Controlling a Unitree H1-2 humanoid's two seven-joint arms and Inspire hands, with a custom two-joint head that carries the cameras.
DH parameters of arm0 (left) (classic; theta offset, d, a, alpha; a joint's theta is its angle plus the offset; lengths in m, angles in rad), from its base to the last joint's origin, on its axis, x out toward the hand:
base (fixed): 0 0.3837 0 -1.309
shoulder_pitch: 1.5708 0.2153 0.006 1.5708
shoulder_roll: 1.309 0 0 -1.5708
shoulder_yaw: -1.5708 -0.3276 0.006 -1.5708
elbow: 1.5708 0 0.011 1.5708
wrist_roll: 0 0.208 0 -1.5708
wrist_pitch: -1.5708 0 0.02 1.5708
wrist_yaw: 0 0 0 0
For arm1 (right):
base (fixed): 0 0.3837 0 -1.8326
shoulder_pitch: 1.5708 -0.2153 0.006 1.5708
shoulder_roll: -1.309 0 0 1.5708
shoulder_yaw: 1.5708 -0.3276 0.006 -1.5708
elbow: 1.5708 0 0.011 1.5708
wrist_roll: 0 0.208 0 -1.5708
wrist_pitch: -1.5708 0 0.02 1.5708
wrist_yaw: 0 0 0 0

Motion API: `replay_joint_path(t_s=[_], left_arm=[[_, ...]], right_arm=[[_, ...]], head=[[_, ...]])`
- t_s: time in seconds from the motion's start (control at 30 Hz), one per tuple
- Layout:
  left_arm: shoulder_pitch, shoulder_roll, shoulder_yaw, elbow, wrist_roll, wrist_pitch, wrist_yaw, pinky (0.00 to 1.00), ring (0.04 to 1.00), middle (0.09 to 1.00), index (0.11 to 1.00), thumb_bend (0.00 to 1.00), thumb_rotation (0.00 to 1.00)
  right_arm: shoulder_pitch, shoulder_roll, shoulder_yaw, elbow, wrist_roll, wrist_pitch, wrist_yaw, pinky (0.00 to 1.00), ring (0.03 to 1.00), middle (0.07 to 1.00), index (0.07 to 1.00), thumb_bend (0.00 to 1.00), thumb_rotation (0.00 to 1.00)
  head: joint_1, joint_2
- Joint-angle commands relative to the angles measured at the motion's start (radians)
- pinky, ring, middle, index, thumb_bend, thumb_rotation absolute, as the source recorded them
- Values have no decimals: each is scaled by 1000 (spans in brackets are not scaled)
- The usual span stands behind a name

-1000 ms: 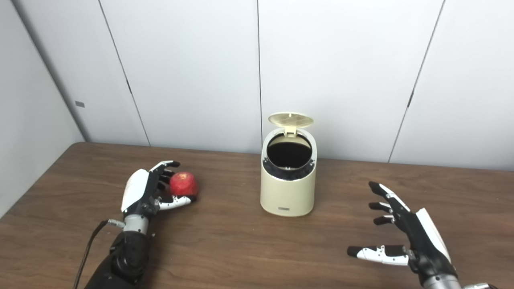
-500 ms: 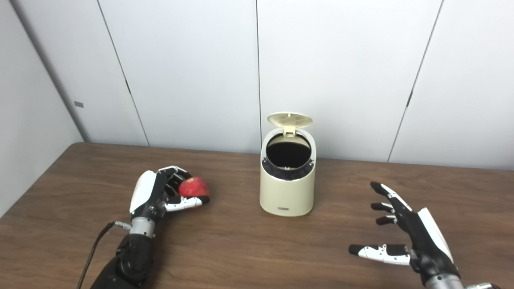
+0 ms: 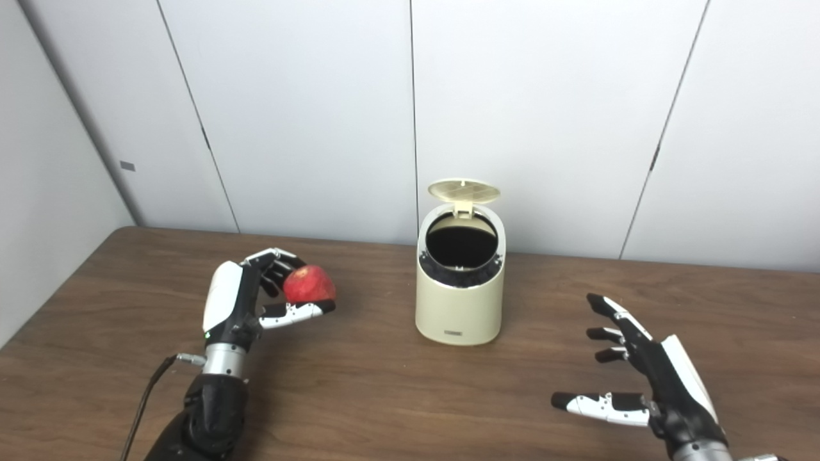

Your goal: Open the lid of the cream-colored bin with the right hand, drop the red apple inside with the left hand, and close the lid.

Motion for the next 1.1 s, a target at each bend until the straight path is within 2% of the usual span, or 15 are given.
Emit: replay_joint_path(t_s=[0.0,0.1,0.3,0.57,0.83,1.07], left_arm=[[-54,-3,13,-74,14,-33,26,366,424,438,507,522,0],[-69,-16,14,-138,24,-37,20,363,421,441,504,523,0],[-100,-48,2,-215,40,-31,-6,299,387,443,501,524,0],[-129,-111,-17,-263,58,2,-51,326,412,469,490,525,0],[-160,-164,-75,-199,103,-46,-37,316,407,462,493,526,0],[-187,-201,-92,-125,108,-71,-19,328,409,468,490,526,0]], right_arm=[[-22,-1,3,-1,-6,-48,-22,647,781,898,881,682,213],[-28,-3,12,10,-18,-63,-23,624,779,898,866,684,272],[-32,0,24,10,-50,-51,-27,639,783,888,867,680,241],[-27,16,29,13,-50,-46,-29,672,795,898,882,678,232],[-22,16,39,12,-60,-53,-27,671,789,904,890,676,251],[-24,23,39,-5,-62,-49,-28,669,798,900,877,675,231]], head=[[-10,-5],[-15,-7],[-39,-22],[-54,-25],[-70,-27],[-86,-28]])
